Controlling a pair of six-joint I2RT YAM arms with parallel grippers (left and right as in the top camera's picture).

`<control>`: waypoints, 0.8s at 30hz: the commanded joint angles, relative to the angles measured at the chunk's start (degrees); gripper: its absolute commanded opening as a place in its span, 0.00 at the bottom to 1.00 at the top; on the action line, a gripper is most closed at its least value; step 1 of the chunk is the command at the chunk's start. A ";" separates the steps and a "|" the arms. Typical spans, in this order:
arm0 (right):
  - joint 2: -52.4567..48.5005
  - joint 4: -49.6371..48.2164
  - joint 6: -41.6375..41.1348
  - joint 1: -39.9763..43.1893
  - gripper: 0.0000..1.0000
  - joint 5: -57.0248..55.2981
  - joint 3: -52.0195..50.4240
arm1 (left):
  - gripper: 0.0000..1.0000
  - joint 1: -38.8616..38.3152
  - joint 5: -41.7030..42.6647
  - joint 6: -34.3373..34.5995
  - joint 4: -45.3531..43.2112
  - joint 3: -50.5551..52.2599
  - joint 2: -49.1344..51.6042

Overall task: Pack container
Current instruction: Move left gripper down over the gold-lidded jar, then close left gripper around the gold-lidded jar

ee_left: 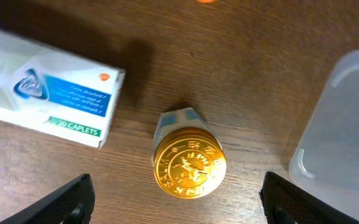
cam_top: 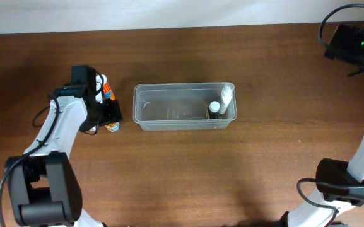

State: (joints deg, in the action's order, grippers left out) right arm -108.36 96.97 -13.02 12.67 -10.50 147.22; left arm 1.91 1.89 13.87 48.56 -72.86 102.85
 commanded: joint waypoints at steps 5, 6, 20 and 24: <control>0.96 0.35 0.37 0.22 0.98 -0.70 0.92 | 0.86 -0.07 -2.51 11.65 0.15 -1.05 0.66; 0.96 0.33 0.37 0.22 0.98 -0.70 0.92 | 0.86 -0.31 -2.97 12.79 0.31 -1.03 0.70; 0.94 0.35 0.37 0.22 0.98 -0.70 0.92 | 0.86 -3.85 -5.88 13.92 0.44 -1.01 4.98; 0.96 0.33 0.37 0.22 0.98 -0.70 0.92 | 0.85 -3.85 -6.60 13.92 0.44 -1.01 5.81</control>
State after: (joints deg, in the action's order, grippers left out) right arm -108.36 96.97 -12.99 12.67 -10.52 147.22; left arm -1.91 -2.94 26.89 48.80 -72.88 107.63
